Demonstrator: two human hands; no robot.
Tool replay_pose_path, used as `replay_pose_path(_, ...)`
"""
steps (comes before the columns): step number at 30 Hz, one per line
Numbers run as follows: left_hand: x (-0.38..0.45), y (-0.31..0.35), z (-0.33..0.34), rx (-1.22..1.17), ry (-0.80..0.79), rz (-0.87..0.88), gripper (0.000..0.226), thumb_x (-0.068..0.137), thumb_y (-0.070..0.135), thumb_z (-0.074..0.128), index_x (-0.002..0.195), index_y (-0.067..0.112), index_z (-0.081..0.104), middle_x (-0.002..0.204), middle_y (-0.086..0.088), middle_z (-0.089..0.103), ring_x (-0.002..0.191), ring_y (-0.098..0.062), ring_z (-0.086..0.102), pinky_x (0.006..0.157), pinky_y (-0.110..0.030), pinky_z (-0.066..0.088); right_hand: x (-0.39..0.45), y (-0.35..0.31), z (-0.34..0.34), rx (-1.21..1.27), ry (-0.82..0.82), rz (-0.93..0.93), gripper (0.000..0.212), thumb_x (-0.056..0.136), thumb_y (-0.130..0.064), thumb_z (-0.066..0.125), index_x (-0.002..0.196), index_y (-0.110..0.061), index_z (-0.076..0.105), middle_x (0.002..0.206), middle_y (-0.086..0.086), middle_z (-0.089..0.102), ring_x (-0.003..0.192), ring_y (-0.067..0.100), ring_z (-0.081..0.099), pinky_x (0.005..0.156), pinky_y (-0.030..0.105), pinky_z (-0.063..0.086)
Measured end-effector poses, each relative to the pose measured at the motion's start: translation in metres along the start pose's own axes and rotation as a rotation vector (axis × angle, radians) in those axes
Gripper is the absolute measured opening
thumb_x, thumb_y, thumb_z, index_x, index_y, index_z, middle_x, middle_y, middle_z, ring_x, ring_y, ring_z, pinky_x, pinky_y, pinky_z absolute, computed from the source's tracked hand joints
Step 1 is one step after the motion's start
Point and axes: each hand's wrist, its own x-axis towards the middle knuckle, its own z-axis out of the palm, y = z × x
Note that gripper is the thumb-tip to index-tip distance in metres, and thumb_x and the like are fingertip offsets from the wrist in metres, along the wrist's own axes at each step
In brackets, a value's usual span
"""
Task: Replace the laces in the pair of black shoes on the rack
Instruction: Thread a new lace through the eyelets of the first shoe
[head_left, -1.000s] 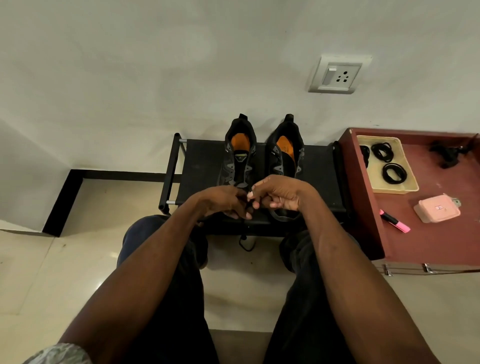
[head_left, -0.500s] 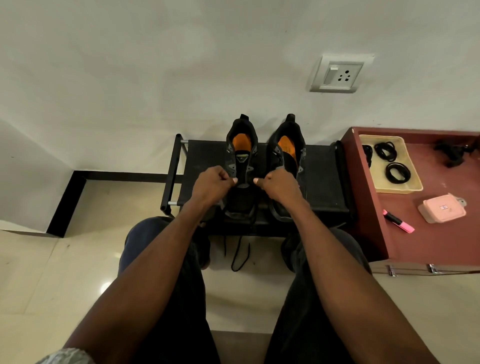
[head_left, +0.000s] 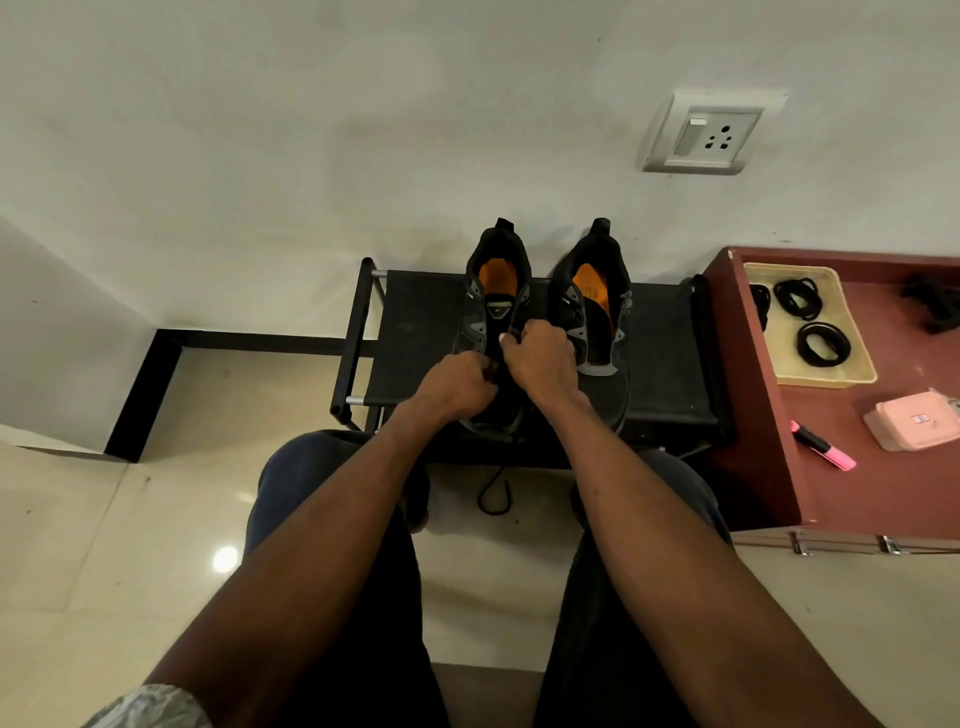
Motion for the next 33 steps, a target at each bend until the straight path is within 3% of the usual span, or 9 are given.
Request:
replay_pose_path(5,-0.009,0.0,-0.013,-0.028,-0.409,0.013,0.01,0.094,0.013,0.063,0.087,0.006,0.065,0.079,-0.009,0.063,0.07,-0.021,0.063,0.057,-0.026,0.052,0.003,0.005,-0.001,0.047,-0.001,0.005,0.037,0.093,-0.035,0.062,0.066,-0.013,0.049,0.069,0.008,0.057,0.069,0.03,0.058,0.06,0.034,0.039)
replay_pose_path(8,-0.017,-0.006,-0.011,0.029,-0.786,-0.08,0.013,0.092,0.009,0.067,0.079,0.01,0.064,0.072,-0.008,0.063,0.059,-0.014,0.058,0.053,-0.022,0.053,0.003,0.007,-0.003,0.067,0.001,-0.006,0.039,0.094,-0.034,0.063,0.066,-0.01,0.051,0.066,0.009,0.057,0.063,0.028,0.058,0.059,0.038,0.046)
replay_pose_path(10,-0.022,-0.01,-0.009,0.091,-0.905,-0.128,0.011,0.092,0.01,0.069,0.081,0.01,0.066,0.07,-0.006,0.065,0.058,-0.012,0.059,0.054,-0.023,0.054,0.003,0.007,-0.004,0.072,-0.002,-0.015,0.039,0.094,-0.035,0.064,0.068,-0.008,0.055,0.067,0.009,0.058,0.064,0.028,0.059,0.062,0.04,0.05)
replay_pose_path(13,-0.019,-0.018,-0.013,0.115,-0.803,-0.172,0.009,0.093,0.016,0.069,0.088,0.008,0.067,0.071,-0.003,0.064,0.058,-0.011,0.057,0.054,-0.023,0.052,0.004,0.009,-0.003,0.079,-0.005,-0.024,0.04,0.093,-0.04,0.066,0.071,-0.008,0.057,0.068,0.008,0.059,0.065,0.027,0.059,0.063,0.04,0.051)
replay_pose_path(18,-0.011,-0.018,-0.017,-0.067,-0.168,-0.156,0.029,0.093,0.032,0.068,0.092,0.004,0.068,0.075,-0.006,0.065,0.062,-0.015,0.059,0.059,-0.027,0.047,0.004,0.014,-0.002,0.054,-0.075,0.005,0.038,0.089,-0.046,0.07,0.084,-0.011,0.056,0.077,0.006,0.06,0.072,0.023,0.059,0.064,0.04,0.049)
replay_pose_path(21,-0.008,-0.009,-0.013,-0.169,0.045,-0.109,0.026,0.091,0.035,0.069,0.082,0.014,0.058,0.078,-0.003,0.062,0.073,-0.017,0.059,0.061,-0.029,0.042,0.007,0.014,-0.003,0.043,-0.164,0.07,0.041,0.086,-0.045,0.074,0.074,-0.014,0.05,0.072,0.003,0.054,0.066,0.021,0.053,0.057,0.032,0.037)
replay_pose_path(25,-0.003,-0.003,-0.004,-0.111,0.059,-0.088,0.026,0.092,0.036,0.069,0.078,0.023,0.051,0.078,0.003,0.058,0.075,-0.016,0.057,0.061,-0.029,0.041,0.01,0.009,-0.008,0.136,-0.292,0.159,0.046,0.085,-0.027,0.079,0.06,-0.012,0.044,0.06,0.005,0.05,0.06,0.023,0.053,0.063,0.036,0.043)
replay_pose_path(28,-0.001,-0.004,0.0,-0.104,0.057,-0.081,0.024,0.09,0.034,0.07,0.08,0.023,0.052,0.084,0.0,0.061,0.079,-0.019,0.059,0.068,-0.031,0.046,0.01,0.009,-0.012,0.163,-0.336,0.226,0.024,0.085,-0.013,0.076,0.07,-0.006,0.058,0.081,0.014,0.066,0.082,0.03,0.066,0.075,0.044,0.054)
replay_pose_path(33,0.001,-0.007,-0.001,-0.183,0.094,-0.101,0.021,0.089,0.031,0.071,0.079,0.02,0.056,0.086,-0.004,0.066,0.08,-0.02,0.062,0.067,-0.032,0.047,-0.002,0.004,-0.03,0.293,-0.364,0.315,0.01,0.083,-0.012,0.063,0.09,-0.005,0.061,0.083,0.014,0.068,0.065,0.023,0.063,0.057,0.032,0.044)
